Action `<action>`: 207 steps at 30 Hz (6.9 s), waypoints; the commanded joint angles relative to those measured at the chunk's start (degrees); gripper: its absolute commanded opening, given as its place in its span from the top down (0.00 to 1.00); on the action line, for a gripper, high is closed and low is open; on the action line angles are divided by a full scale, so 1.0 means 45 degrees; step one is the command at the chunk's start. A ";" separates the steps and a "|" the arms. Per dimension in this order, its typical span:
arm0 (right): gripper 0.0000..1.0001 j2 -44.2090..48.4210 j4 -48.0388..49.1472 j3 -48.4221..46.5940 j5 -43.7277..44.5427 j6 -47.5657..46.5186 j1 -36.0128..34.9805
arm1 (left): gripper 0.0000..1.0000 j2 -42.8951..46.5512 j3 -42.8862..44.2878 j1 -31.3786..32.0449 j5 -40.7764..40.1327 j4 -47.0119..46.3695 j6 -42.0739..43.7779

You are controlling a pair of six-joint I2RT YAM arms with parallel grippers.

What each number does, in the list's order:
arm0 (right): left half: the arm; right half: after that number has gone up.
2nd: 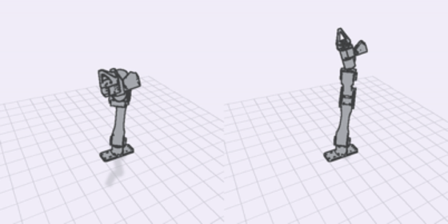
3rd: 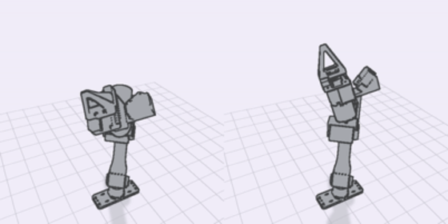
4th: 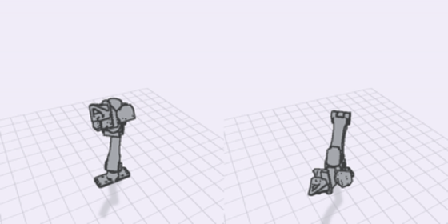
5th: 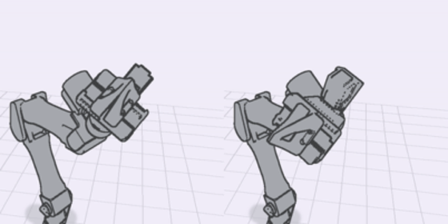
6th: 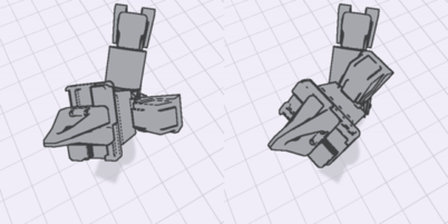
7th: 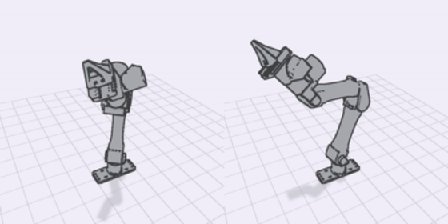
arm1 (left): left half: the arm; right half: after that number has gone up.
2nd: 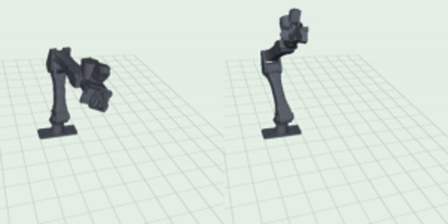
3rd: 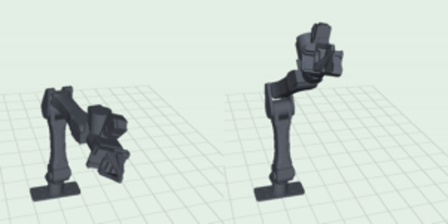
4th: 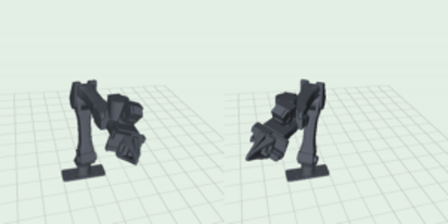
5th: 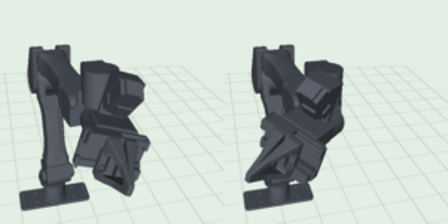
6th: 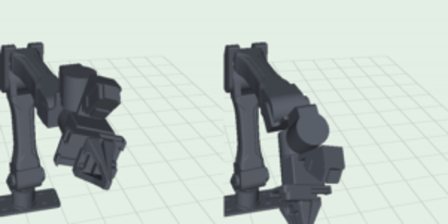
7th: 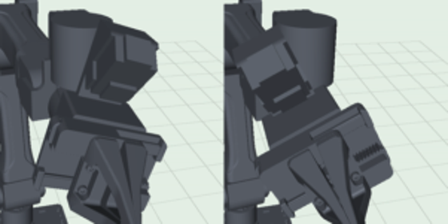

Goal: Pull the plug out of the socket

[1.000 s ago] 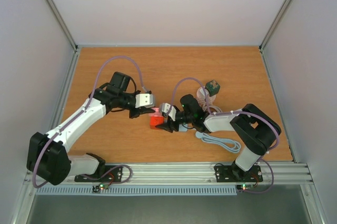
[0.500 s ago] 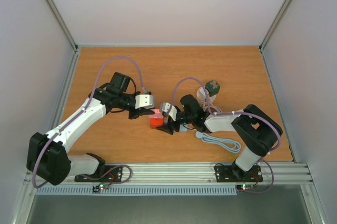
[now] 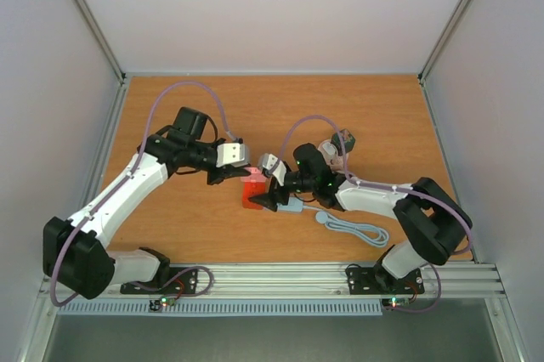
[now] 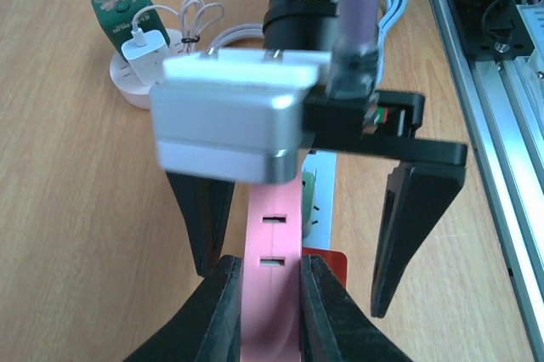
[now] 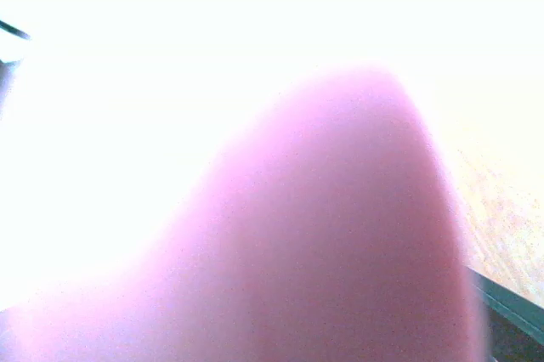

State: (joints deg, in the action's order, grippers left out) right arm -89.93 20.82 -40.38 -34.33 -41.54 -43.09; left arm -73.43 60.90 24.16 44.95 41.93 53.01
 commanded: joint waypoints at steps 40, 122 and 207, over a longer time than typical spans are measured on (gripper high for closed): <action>0.84 0.2220 -0.4514 -0.2650 -0.3565 0.1003 0.1422 | 0.99 -0.0707 0.1354 -0.0291 0.1277 0.1341 0.1094; 0.93 0.1899 -0.5920 -0.6886 -0.7444 0.7310 0.3404 | 0.25 0.1304 -0.1291 -0.1248 0.2118 -1.1343 -1.2581; 0.02 0.4062 -0.6162 -0.6635 -0.0462 0.3362 0.3278 | 0.99 -0.1622 0.3657 -0.3320 -0.7823 -0.0986 -0.5509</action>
State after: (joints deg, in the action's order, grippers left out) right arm -75.22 -11.11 -71.24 -43.40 -24.77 -28.23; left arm -78.81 76.49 10.11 21.82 37.52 18.55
